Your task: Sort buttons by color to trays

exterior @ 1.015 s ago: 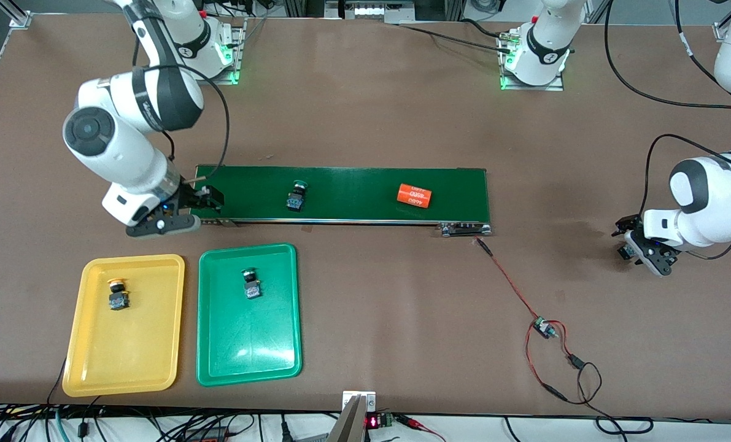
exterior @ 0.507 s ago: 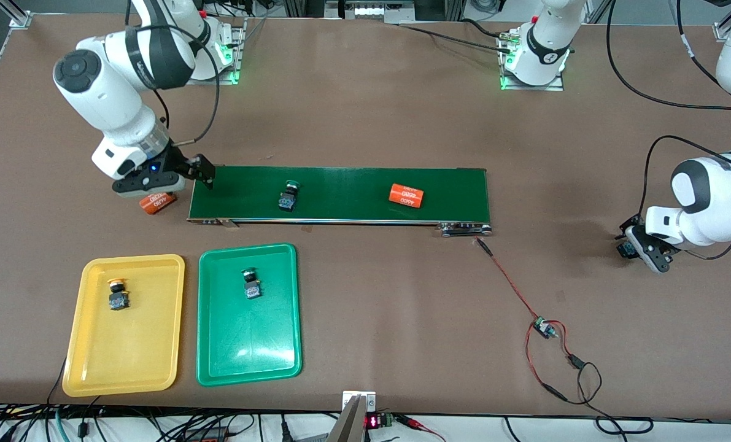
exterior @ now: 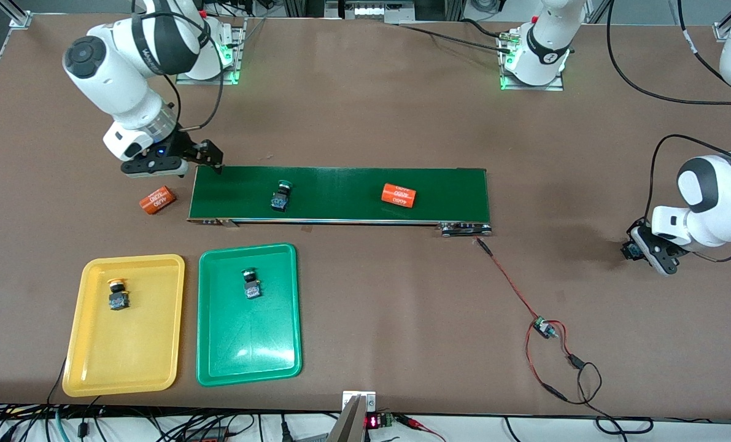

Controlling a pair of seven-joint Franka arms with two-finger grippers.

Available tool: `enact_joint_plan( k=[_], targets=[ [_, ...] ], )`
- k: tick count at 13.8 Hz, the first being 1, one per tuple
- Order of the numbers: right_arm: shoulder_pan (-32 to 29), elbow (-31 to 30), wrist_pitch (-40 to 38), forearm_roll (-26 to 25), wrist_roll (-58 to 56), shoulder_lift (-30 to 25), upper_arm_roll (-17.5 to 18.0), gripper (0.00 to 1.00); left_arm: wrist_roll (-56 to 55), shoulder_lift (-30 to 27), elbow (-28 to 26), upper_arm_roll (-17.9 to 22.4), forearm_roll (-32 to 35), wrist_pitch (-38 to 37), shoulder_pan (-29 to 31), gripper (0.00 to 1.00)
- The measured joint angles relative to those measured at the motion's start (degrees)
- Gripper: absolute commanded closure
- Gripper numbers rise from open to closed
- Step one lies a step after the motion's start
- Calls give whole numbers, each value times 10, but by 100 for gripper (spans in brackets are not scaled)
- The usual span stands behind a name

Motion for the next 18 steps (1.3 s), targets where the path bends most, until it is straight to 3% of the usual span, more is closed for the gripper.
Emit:
enact_joint_plan(
  k=[5, 13, 18],
  targets=[
    [24, -4, 42, 0, 57, 49, 18, 0, -181, -89, -10, -7, -2, -114, -100, 100],
    [58, 22, 120, 0, 105, 145, 18, 0, -576, -151, -61, -11, -62, -121, -290, 100],
    [59, 36, 124, 0, 108, 156, 17, 0, -811, -151, -80, -11, -64, -110, -375, 100]
  ],
)
